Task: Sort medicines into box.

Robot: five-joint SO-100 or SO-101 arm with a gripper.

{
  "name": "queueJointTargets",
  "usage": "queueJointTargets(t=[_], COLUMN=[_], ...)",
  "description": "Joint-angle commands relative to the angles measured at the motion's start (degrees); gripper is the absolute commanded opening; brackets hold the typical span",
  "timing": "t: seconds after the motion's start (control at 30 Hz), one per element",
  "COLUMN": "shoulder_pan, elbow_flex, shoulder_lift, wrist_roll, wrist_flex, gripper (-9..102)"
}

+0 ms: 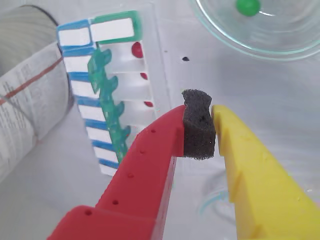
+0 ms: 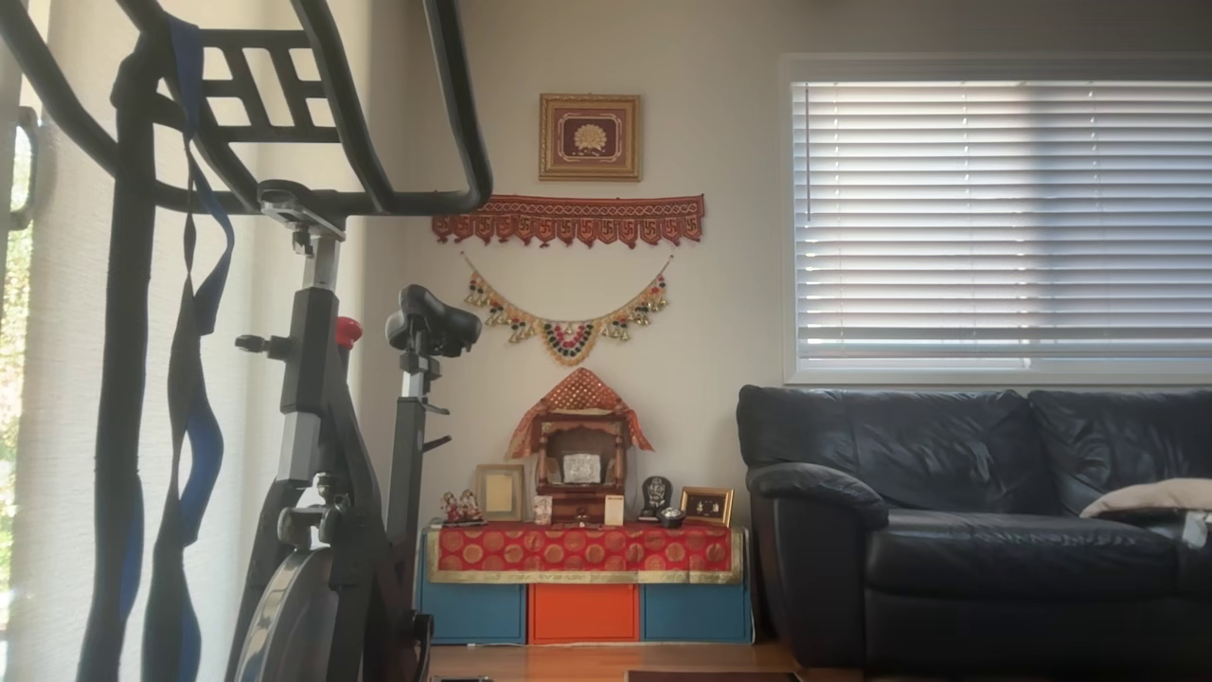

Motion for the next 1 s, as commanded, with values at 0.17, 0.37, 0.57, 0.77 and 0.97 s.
queueJointTargets(t=[0.17,0.37,0.57,0.77,0.97], shoulder_pan=[4.92,8.35,9.58,10.63,10.55], elbow_flex=[-13.97,-18.72,-35.68,-33.57,-26.63], shoulder_lift=[-8.26,-14.59,-32.96,-33.93,-30.67], wrist_roll=[-1.05,-6.15,-17.75,-18.9,-18.54], wrist_flex=[5.1,8.88,23.29,22.06,17.23], gripper=[1,1,1,2,2])
